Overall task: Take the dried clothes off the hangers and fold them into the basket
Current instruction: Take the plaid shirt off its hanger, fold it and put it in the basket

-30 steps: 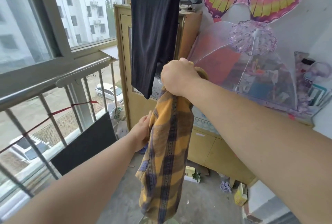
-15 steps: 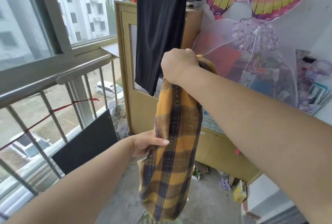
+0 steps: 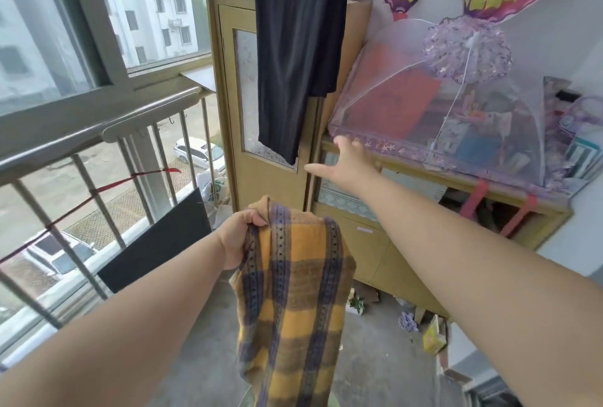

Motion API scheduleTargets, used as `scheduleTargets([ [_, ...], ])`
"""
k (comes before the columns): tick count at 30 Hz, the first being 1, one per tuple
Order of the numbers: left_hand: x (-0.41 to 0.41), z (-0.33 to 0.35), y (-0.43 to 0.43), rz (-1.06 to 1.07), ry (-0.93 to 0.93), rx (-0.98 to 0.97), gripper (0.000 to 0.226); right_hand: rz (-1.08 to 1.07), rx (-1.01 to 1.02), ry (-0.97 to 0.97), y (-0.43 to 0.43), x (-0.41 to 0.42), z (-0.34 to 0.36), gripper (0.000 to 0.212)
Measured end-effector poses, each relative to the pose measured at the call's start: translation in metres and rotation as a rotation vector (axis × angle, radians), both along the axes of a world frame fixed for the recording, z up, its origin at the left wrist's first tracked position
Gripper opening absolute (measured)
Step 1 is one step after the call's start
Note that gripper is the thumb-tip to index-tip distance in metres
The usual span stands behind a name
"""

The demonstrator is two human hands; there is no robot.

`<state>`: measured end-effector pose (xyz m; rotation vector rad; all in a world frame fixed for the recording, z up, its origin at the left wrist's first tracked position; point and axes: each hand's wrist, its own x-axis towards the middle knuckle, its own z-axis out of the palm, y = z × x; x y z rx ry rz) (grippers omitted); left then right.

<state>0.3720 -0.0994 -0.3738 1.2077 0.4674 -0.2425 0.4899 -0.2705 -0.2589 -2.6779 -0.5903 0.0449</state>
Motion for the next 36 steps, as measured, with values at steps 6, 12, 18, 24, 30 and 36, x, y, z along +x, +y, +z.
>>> scheduleTargets([
  [6,-0.015,-0.009,0.002,0.034,0.014,-0.095,0.03,-0.049,0.369,0.93,-0.045,-0.018,-0.101,0.123],
  [12,-0.026,-0.024,0.007,0.095,-0.043,-0.18,0.028,-0.012,0.913,1.293,-0.053,-0.038,-0.148,0.078],
  [18,-0.032,-0.025,0.005,0.08,-0.065,-0.256,0.039,-0.183,1.152,1.032,-0.043,-0.035,-0.136,0.065],
  [24,-0.032,-0.026,0.001,0.128,-0.023,-0.28,0.039,0.048,0.311,0.244,-0.027,-0.044,-0.098,0.07],
  [30,-0.025,-0.015,0.001,0.052,0.026,-0.216,0.039,0.694,-0.383,0.132,0.002,-0.06,-0.072,0.128],
  [36,-0.015,-0.007,0.01,0.004,0.114,0.031,0.067,0.563,-0.202,0.328,0.009,-0.052,-0.087,0.083],
])
